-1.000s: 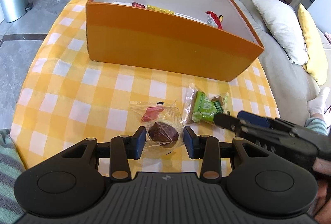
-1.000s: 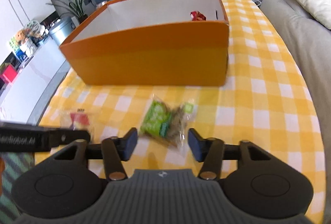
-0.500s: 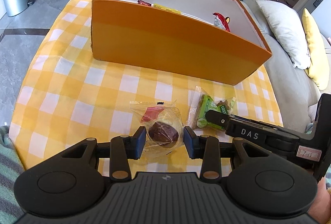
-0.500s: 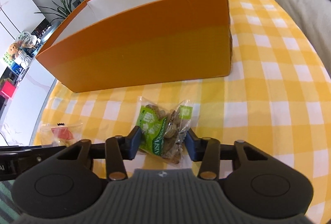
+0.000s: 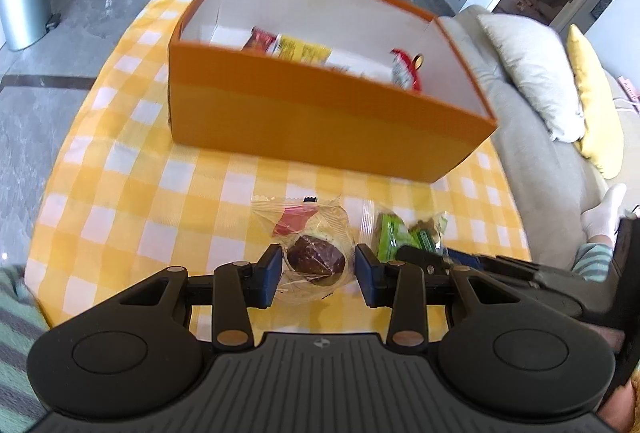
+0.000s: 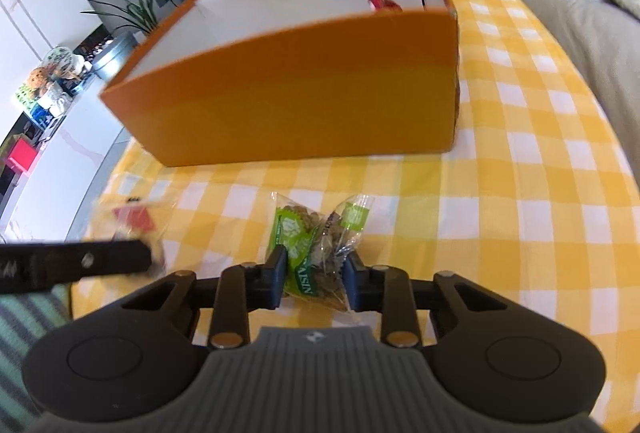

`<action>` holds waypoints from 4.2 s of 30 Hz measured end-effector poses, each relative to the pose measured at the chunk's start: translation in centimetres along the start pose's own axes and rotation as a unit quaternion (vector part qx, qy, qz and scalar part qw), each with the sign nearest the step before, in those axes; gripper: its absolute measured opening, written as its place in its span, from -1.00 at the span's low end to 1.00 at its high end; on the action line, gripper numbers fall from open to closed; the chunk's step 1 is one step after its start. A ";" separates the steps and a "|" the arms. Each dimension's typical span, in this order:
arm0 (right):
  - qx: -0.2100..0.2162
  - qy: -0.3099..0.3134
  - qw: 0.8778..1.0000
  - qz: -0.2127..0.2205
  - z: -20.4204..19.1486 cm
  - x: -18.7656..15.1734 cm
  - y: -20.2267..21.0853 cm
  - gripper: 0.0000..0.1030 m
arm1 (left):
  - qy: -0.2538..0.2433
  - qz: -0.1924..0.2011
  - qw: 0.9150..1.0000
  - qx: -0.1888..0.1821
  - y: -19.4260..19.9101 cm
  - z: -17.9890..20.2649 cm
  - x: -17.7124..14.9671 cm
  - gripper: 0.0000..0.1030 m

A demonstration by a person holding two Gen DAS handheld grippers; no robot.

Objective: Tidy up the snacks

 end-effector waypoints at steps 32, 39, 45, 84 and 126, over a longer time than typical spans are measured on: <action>-0.092 0.051 0.992 0.063 3.5 18.1 4.1 -0.48 | -0.090 0.007 0.992 0.088 -5.2 3.2 16.4 -0.14; -0.076 0.086 0.992 0.053 2.6 19.4 -1.1 -0.47 | -0.094 -0.006 0.988 0.122 -7.6 1.6 16.3 -0.14; -0.068 0.099 0.992 0.038 2.1 19.7 -4.8 -0.46 | -0.115 -0.019 0.983 0.138 -9.0 0.9 15.6 -0.14; -0.156 0.118 0.974 0.116 0.6 19.5 5.5 0.39 | -0.095 0.209 0.972 0.039 5.7 4.1 17.9 0.31; -0.170 0.072 0.968 0.171 -2.6 5.8 14.1 0.88 | -0.131 0.213 0.959 0.132 7.0 3.0 3.6 0.80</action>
Point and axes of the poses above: each gripper's, at about its wrist camera, not at the fingertips, and y roughly against the way its jaws point, z to its right, x to its top, the point moved 9 cm from there along -y, roughly the way its jaws point, and after that the axes turned 13 degrees about y, right-handed, at the moved point
